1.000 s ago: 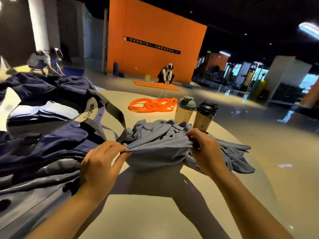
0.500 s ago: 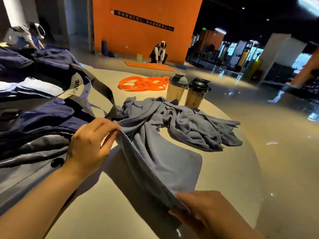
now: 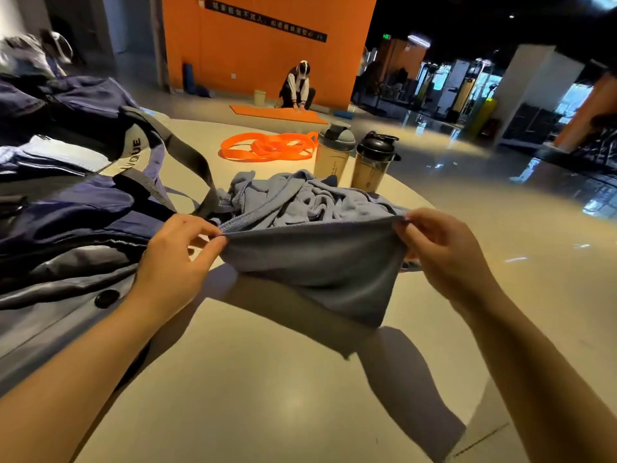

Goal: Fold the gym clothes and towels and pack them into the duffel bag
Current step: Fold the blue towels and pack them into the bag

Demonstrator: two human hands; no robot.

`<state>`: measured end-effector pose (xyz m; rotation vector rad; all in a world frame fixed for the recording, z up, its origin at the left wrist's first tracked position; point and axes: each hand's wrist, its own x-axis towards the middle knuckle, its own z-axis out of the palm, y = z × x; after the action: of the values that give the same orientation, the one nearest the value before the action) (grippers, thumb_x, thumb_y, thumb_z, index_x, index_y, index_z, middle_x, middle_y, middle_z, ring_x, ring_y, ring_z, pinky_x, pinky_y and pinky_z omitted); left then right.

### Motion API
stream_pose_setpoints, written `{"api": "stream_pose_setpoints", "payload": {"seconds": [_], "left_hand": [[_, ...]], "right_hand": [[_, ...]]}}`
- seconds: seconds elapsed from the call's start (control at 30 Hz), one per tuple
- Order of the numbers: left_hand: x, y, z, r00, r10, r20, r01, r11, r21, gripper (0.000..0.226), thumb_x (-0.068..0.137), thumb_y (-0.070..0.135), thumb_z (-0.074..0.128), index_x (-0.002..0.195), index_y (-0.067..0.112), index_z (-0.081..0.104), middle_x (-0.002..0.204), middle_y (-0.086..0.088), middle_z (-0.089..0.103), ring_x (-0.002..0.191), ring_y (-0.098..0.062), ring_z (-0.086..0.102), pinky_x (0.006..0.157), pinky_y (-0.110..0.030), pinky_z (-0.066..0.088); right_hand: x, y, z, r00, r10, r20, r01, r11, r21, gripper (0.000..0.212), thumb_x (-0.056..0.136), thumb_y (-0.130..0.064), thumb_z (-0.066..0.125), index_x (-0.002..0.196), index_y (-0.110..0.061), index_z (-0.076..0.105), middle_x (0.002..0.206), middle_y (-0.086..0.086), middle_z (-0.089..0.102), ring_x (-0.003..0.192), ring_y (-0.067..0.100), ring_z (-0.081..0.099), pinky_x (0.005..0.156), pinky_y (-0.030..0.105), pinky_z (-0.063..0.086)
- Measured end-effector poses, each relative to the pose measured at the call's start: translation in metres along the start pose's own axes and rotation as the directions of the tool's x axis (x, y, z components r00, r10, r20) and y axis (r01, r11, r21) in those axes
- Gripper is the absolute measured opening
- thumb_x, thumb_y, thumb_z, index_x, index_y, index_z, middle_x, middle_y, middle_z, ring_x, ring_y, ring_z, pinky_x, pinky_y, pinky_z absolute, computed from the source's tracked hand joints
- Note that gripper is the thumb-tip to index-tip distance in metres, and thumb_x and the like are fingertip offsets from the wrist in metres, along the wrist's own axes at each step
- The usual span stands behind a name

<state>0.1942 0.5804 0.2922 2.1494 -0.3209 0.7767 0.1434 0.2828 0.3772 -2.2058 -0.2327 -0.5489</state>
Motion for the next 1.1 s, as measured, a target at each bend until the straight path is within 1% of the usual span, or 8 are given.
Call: {"api": "stream_pose_setpoints", "payload": {"seconds": [0.23,0.47,0.57,0.63,0.77,0.87,1.0,1.1], "left_hand": [[0.004,0.011,-0.007,0.998,-0.016,-0.059,0.012,0.998,-0.061,0.011,0.092,0.017,0.059,0.098,0.009,0.063,0.097,0.000,0.056,0.085,-0.017,0.055,0.069,-0.018,0.044],[0.010,0.006,-0.022,0.987,-0.149,-0.055,0.138,0.976,-0.170,0.009,0.095,0.021,0.056,0.101,0.016,0.061,0.089,-0.003,0.063,0.087,-0.019,0.059,0.073,-0.025,0.047],[0.010,0.004,-0.025,0.972,-0.233,0.010,0.223,0.919,-0.324,0.013,0.091,0.036,0.055,0.091,0.025,0.064,0.086,-0.006,0.065,0.085,-0.027,0.060,0.077,-0.039,0.049],[0.009,0.013,-0.024,0.968,-0.249,0.042,0.245,0.890,-0.384,0.020,0.088,0.041,0.052,0.088,0.027,0.065,0.083,-0.001,0.066,0.083,-0.020,0.061,0.073,-0.039,0.049],[-0.005,0.039,-0.013,0.992,-0.106,0.065,0.117,0.971,-0.208,0.020,0.084,0.010,0.070,0.079,0.029,0.065,0.079,0.014,0.067,0.077,0.000,0.064,0.066,-0.013,0.051],[-0.023,0.057,-0.001,0.972,0.110,0.208,-0.078,0.985,-0.157,0.022,0.082,0.013,0.064,0.086,0.034,0.065,0.088,0.018,0.068,0.081,0.001,0.064,0.072,-0.013,0.051],[-0.036,0.073,0.005,0.926,0.278,0.254,-0.225,0.949,-0.220,0.020,0.082,0.027,0.050,0.098,0.034,0.059,0.097,0.016,0.064,0.086,0.002,0.060,0.076,-0.006,0.046],[-0.038,0.080,0.003,0.912,0.350,0.214,-0.285,0.916,-0.281,0.021,0.081,0.025,0.051,0.097,0.032,0.060,0.097,0.016,0.063,0.088,0.004,0.060,0.075,-0.008,0.048]], "right_hand": [[0.047,-0.046,-0.012,0.978,-0.204,-0.053,0.205,0.979,0.004,0.023,0.098,-0.015,0.048,0.087,-0.032,0.058,0.082,-0.013,0.060,0.080,0.000,0.058,0.074,0.028,0.052],[0.013,-0.049,0.001,0.988,-0.023,0.154,-0.006,0.983,0.185,0.019,0.097,-0.018,0.047,0.088,-0.026,0.062,0.082,-0.006,0.062,0.077,-0.003,0.058,0.066,0.017,0.051],[-0.027,-0.045,0.022,0.760,-0.005,0.650,0.003,1.000,0.003,0.012,0.094,-0.022,0.054,0.097,-0.022,0.066,0.087,-0.007,0.064,0.081,0.001,0.060,0.073,0.019,0.051],[-0.045,-0.044,0.032,0.604,-0.014,0.797,0.124,0.989,-0.076,0.018,0.090,-0.033,0.059,0.106,-0.031,0.066,0.094,-0.019,0.064,0.092,-0.002,0.060,0.081,0.013,0.050],[-0.044,-0.039,0.034,0.789,-0.027,0.613,-0.021,0.997,0.070,0.011,0.088,-0.037,0.060,0.097,-0.041,0.065,0.095,-0.021,0.068,0.091,0.002,0.064,0.083,0.021,0.053],[-0.025,-0.017,0.040,0.920,0.014,0.392,-0.024,0.999,0.022,0.016,0.090,-0.029,0.061,0.094,-0.045,0.060,0.093,-0.020,0.066,0.089,0.006,0.065,0.082,0.026,0.056],[0.009,0.000,0.055,0.989,-0.032,0.142,0.043,0.996,-0.075,0.028,0.091,-0.008,0.061,0.098,-0.034,0.058,0.094,-0.021,0.055,0.084,-0.007,0.058,0.072,0.007,0.048],[0.033,0.003,0.075,0.971,-0.101,0.218,0.148,0.967,-0.207,0.039,0.088,0.004,0.057,0.115,-0.024,0.062,0.118,-0.008,0.050,0.094,0.001,0.054,0.079,0.009,0.048]]}}
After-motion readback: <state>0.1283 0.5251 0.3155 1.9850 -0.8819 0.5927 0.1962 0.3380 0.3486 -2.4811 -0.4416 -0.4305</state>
